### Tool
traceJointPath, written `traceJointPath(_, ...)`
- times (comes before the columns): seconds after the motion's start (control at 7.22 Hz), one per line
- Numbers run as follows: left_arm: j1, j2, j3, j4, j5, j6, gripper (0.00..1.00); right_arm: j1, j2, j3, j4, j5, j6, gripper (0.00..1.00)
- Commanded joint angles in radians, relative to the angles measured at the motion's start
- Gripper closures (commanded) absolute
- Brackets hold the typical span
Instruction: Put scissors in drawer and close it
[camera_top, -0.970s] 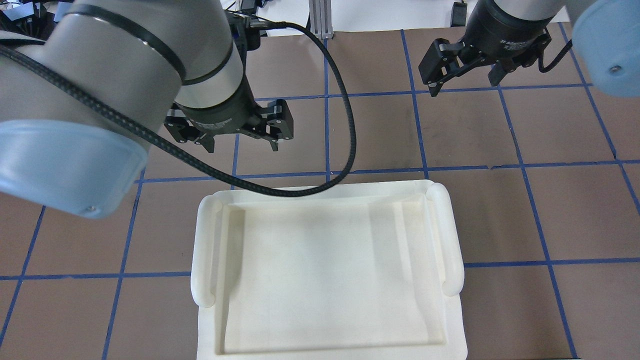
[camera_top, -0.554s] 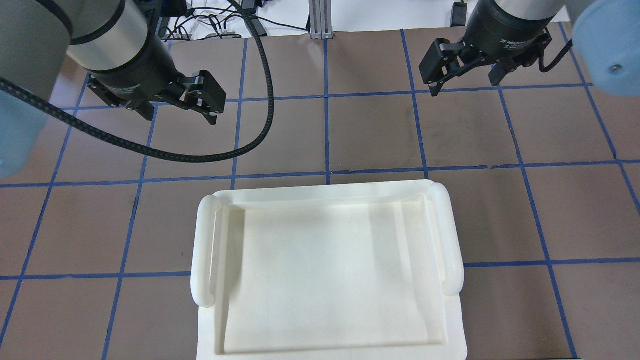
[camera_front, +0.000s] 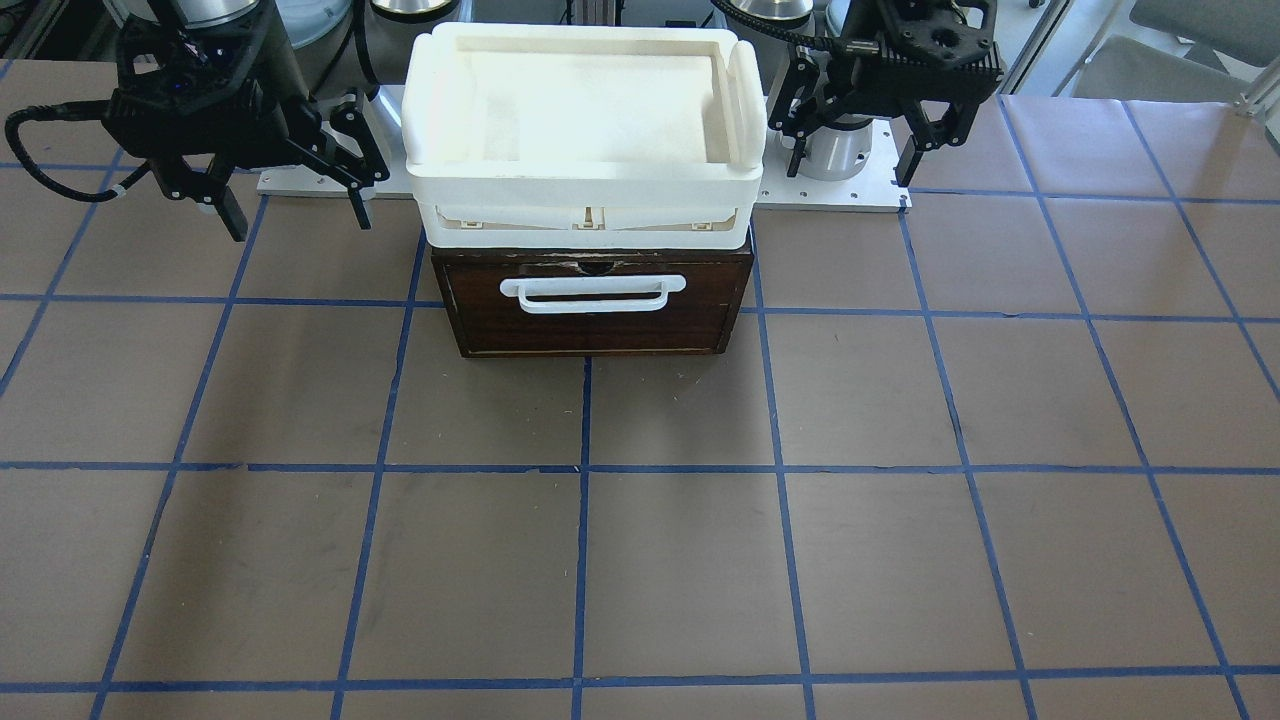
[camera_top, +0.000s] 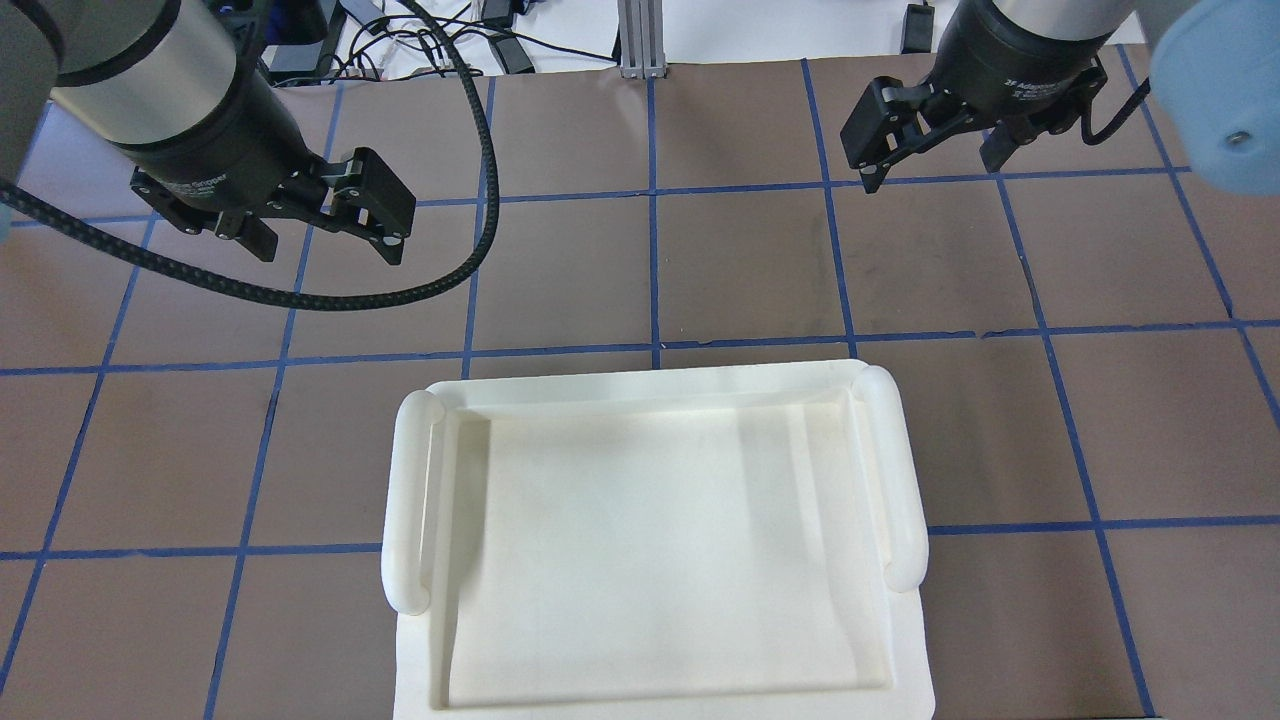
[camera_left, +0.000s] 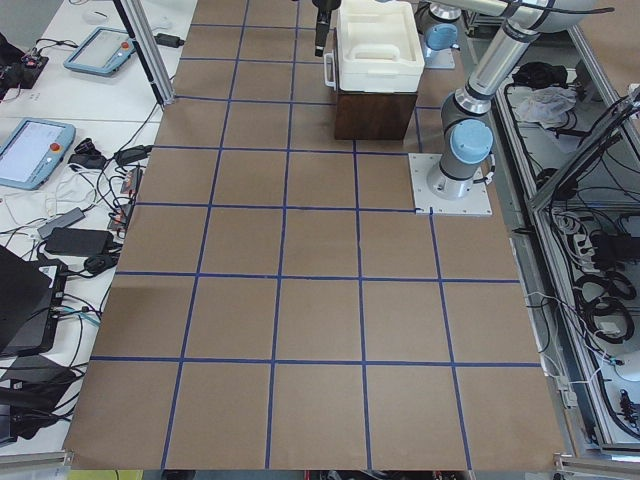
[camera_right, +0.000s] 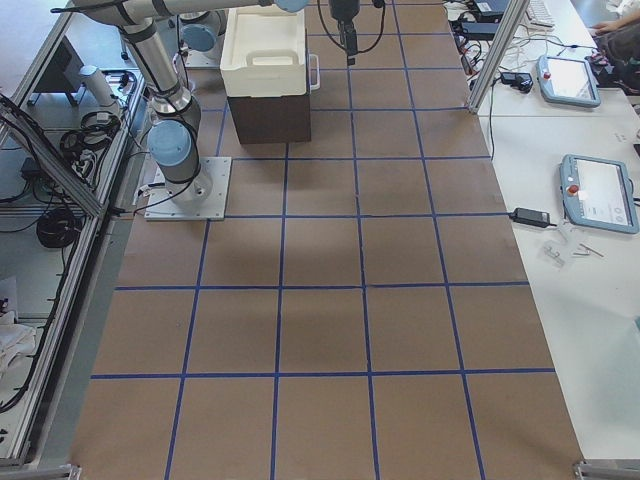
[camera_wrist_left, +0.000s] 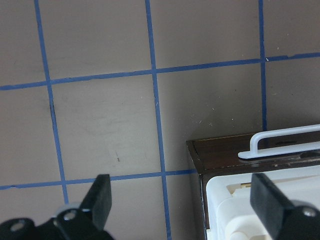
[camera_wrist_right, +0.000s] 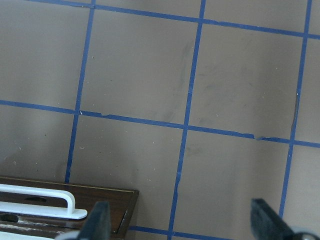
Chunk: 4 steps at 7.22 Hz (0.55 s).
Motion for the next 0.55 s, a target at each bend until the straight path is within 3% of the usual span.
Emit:
traceJointPath(0.0,0.02,-0.006,0.021,-0.006,-0.003,0.028,0.0,-0.003,-0.001,0.0,0.001,0.002,-0.001,0.0)
traceJointPath(0.42,0.023,0.008,0.012,-0.009,-0.006,0.026,0.0,0.002,-0.004,-0.001,0.001,0.002,-0.001,0.0)
